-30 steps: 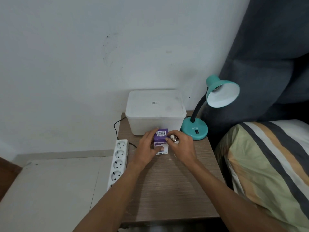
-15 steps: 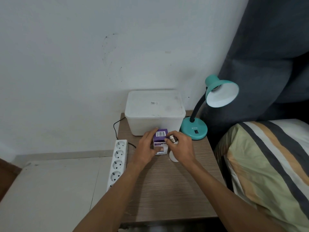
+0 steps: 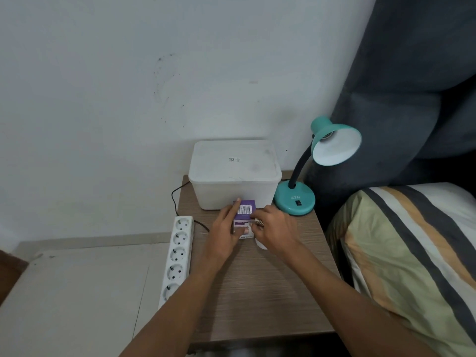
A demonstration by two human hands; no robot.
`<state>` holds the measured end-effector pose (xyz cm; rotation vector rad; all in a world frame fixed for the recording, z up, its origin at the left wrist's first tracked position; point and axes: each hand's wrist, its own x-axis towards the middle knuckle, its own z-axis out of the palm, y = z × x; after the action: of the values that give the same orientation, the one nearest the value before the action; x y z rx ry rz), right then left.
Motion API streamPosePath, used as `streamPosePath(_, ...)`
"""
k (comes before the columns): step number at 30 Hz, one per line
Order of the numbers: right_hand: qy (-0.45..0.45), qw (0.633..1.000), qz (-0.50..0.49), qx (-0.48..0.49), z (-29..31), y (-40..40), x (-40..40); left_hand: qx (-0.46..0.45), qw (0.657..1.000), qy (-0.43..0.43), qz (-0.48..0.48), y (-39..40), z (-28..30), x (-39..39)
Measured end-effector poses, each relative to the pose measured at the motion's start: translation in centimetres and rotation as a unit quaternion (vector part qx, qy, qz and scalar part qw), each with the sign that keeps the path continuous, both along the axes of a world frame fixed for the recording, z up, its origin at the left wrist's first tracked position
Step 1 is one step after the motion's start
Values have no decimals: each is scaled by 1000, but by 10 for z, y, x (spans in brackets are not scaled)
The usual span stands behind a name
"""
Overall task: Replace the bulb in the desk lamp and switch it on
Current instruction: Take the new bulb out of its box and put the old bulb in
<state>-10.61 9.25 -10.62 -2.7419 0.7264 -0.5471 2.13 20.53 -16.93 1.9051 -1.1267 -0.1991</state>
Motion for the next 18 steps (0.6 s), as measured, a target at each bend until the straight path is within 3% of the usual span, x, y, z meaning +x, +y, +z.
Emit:
streamPosePath(2,15,1000,10,-23,0,0,-1,7,1000,-11,1,-1,1,0)
streamPosePath(6,4,999,8,47,3,2,-3,3,1000,7,-2,-1,1,1)
streamPosePath(11,-78,978,-67,183,14,-3,-8,-15,998,44,32,-4,4,1)
streamPosePath(18,-160,956,-133,209,25,-20,-14,-40,995,48,82,-11,4,7)
